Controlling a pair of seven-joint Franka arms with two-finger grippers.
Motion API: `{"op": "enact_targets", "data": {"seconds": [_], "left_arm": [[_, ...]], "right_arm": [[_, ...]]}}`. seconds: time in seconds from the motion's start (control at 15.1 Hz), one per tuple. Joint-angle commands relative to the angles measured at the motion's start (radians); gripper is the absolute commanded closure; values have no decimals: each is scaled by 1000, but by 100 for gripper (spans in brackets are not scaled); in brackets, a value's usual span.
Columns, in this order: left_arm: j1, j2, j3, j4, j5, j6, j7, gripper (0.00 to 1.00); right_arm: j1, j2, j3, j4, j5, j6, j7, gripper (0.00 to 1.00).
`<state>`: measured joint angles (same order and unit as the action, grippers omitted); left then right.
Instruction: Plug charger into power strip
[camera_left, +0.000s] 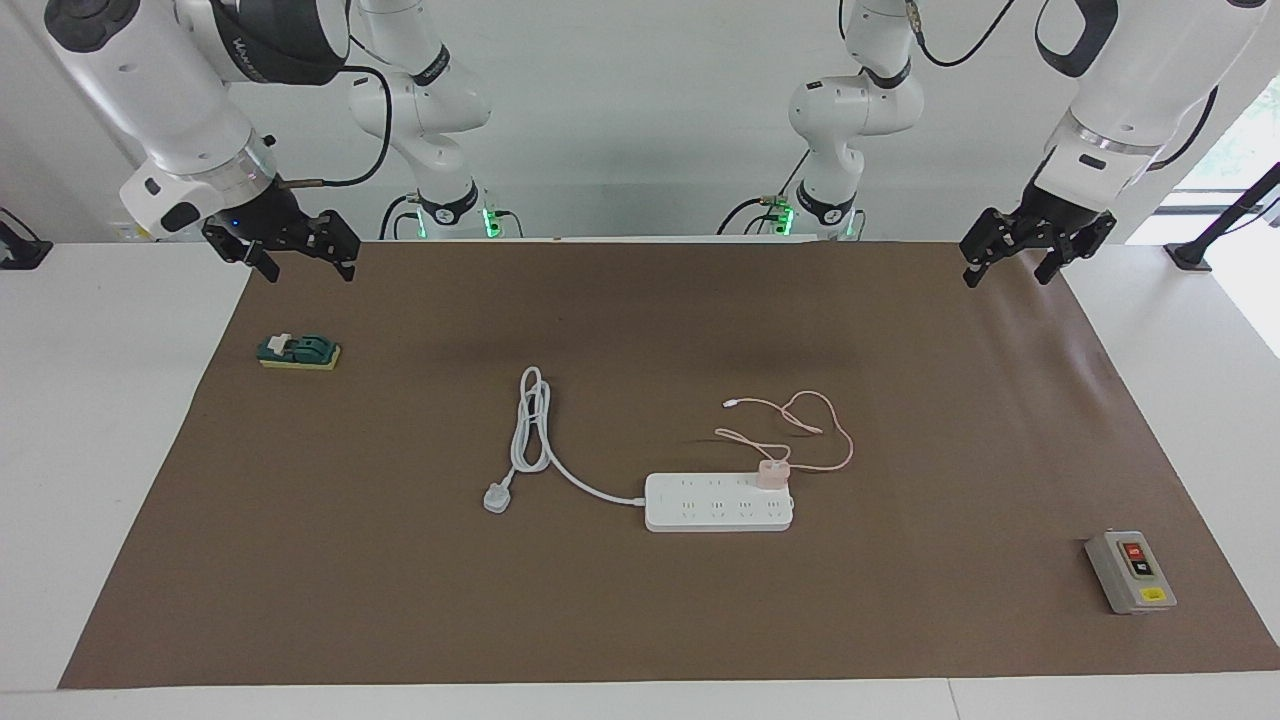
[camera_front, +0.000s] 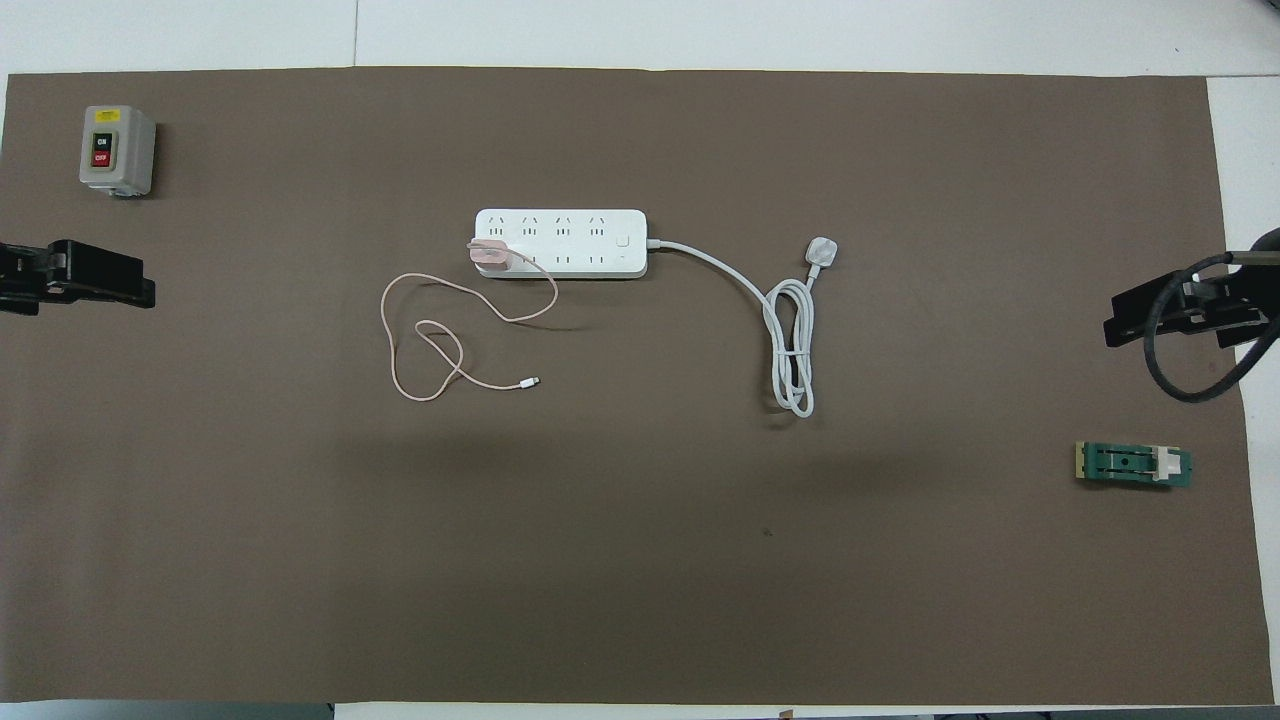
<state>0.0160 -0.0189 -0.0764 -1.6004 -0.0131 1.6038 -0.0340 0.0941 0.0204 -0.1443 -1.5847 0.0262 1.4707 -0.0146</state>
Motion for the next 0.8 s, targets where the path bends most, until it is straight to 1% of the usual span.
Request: {"op": "enact_targets", "data": {"seconds": [0.0, 0.13, 0.46, 0.73], "left_arm": [[-18, -30, 3, -33, 39, -54, 3, 0], [-18, -30, 3, -30, 38, -77, -4, 0], [-18, -27, 1, -32, 36, -61, -49, 0], [-18, -27, 3, -30, 35, -61, -40, 0]], "right_arm": [[-7, -5, 5, -1, 5, -12, -5, 0], [-8, -5, 5, -1, 5, -12, -5, 0], [-8, -5, 5, -1, 5, -12, -5, 0], [-7, -5, 5, -1, 5, -12, -5, 0]]}}
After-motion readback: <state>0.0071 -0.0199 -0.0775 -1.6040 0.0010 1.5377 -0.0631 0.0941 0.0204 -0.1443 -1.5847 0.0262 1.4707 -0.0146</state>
